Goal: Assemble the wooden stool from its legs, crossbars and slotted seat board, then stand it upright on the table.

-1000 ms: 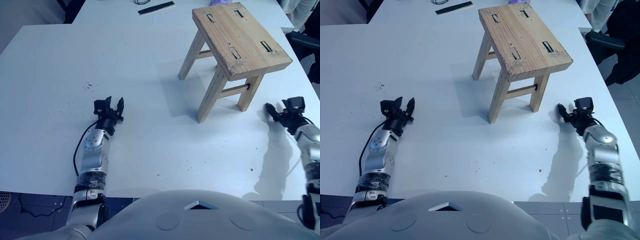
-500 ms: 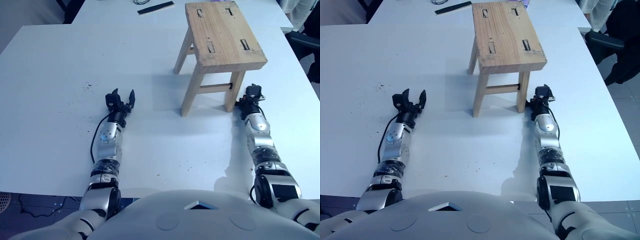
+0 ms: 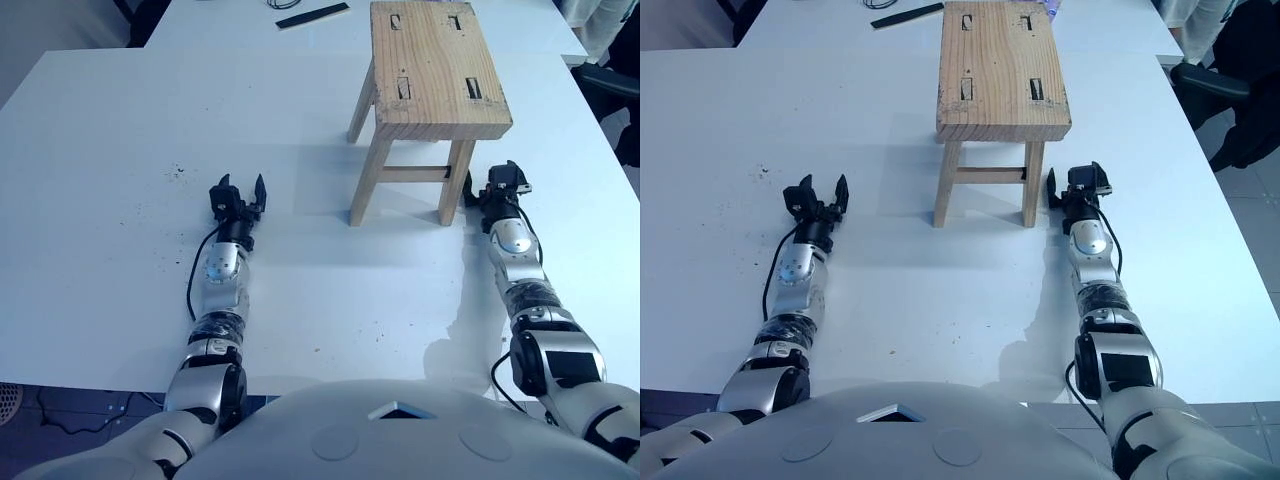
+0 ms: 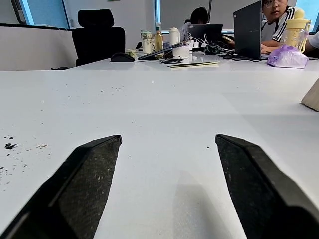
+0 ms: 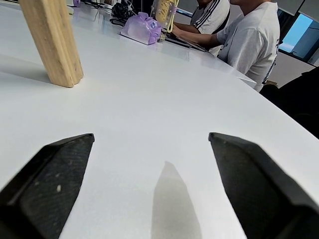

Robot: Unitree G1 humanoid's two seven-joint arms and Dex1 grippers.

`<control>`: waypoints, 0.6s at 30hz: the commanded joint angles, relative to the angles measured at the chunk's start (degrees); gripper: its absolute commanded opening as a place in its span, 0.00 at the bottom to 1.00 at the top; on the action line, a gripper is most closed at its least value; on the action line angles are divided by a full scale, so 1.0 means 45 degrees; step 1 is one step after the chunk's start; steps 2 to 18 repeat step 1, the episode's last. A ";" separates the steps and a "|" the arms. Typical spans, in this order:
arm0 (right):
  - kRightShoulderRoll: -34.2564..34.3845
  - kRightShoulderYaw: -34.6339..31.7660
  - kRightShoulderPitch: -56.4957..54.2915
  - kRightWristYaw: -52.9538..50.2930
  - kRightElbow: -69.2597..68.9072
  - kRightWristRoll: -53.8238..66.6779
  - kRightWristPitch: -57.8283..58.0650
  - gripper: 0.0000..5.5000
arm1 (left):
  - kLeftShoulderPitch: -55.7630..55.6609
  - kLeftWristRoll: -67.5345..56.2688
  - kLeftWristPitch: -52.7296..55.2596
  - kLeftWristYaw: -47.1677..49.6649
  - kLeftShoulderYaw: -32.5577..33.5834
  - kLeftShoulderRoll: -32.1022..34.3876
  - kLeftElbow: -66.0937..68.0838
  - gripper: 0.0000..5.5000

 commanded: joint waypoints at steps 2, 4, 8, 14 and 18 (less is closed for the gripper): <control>0.0057 -0.0059 -0.0041 -0.0047 0.0632 -0.0094 0.0259 0.77 | -0.0101 0.0264 0.0487 0.0412 0.0049 -0.0042 0.0699 0.64; 0.0057 -0.0059 -0.0041 -0.0047 0.0632 -0.0094 0.0259 0.77 | -0.0101 0.0264 0.0487 0.0412 0.0049 -0.0042 0.0699 0.64; 0.0057 -0.0059 -0.0041 -0.0047 0.0632 -0.0094 0.0259 0.77 | -0.0101 0.0264 0.0487 0.0412 0.0049 -0.0042 0.0699 0.64; 0.0057 -0.0059 -0.0041 -0.0047 0.0632 -0.0094 0.0259 0.77 | -0.0101 0.0264 0.0487 0.0412 0.0049 -0.0042 0.0699 0.64; 0.0057 -0.0059 -0.0041 -0.0047 0.0632 -0.0094 0.0259 0.77 | -0.0101 0.0264 0.0487 0.0412 0.0049 -0.0042 0.0699 0.64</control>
